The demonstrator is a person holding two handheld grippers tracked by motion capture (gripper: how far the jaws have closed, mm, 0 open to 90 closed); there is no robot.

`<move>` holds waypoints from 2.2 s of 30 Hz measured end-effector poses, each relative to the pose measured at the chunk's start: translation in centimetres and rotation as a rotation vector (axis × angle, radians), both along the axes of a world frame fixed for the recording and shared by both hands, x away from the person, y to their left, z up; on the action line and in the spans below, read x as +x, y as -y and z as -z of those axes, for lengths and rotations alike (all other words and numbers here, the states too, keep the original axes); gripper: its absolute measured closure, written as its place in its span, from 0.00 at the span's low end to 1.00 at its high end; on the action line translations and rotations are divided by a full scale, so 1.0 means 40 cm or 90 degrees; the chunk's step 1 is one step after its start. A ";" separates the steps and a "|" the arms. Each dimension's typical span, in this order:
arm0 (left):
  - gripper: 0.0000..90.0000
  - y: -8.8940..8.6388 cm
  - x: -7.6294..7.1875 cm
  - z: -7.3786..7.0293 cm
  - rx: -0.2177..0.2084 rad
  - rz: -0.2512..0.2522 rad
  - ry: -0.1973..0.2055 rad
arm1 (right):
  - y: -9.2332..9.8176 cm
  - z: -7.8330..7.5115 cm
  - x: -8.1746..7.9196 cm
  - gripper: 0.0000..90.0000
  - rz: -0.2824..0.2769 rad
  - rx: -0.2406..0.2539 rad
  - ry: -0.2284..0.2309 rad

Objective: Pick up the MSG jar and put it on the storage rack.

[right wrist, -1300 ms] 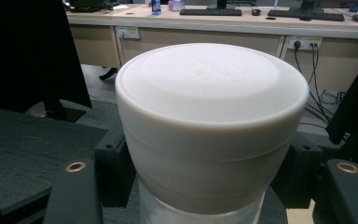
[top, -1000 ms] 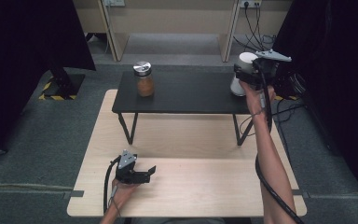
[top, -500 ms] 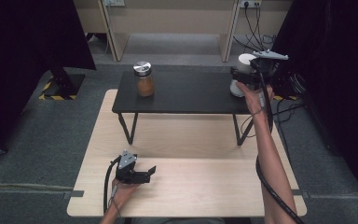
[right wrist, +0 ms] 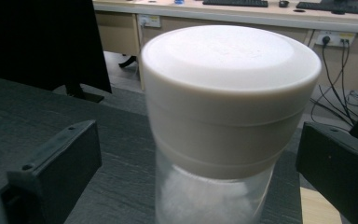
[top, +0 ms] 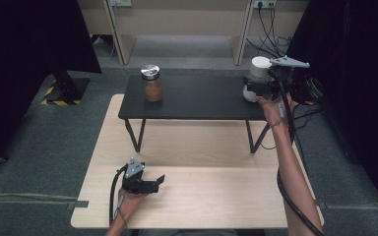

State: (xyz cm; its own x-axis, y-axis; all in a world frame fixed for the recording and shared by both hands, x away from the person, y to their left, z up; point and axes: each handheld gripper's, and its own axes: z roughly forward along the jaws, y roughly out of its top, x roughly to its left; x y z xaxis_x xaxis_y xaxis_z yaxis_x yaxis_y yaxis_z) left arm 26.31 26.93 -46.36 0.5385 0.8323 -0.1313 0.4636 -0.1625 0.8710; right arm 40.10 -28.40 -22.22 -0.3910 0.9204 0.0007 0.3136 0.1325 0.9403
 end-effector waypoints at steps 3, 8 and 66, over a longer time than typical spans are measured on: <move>0.03 0.000 0.000 -0.001 0.003 0.001 0.000 | -0.001 0.001 -0.018 0.00 -0.001 0.002 0.002; 0.03 0.000 0.000 0.000 0.001 0.000 0.000 | 0.011 0.021 -0.057 0.00 -0.015 0.001 0.012; 0.02 -0.002 -0.001 0.000 -0.002 -0.001 -0.001 | 0.020 0.503 -0.241 0.01 -0.204 0.009 -0.103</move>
State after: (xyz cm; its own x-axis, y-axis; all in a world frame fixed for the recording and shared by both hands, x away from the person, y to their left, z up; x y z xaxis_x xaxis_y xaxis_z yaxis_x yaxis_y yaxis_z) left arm 26.27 27.00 -46.36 0.5376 0.8323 -0.1352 0.4650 -0.1589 0.8709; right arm 30.45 -29.21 -42.34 -0.6531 0.7509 0.0979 0.4035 0.2356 0.8841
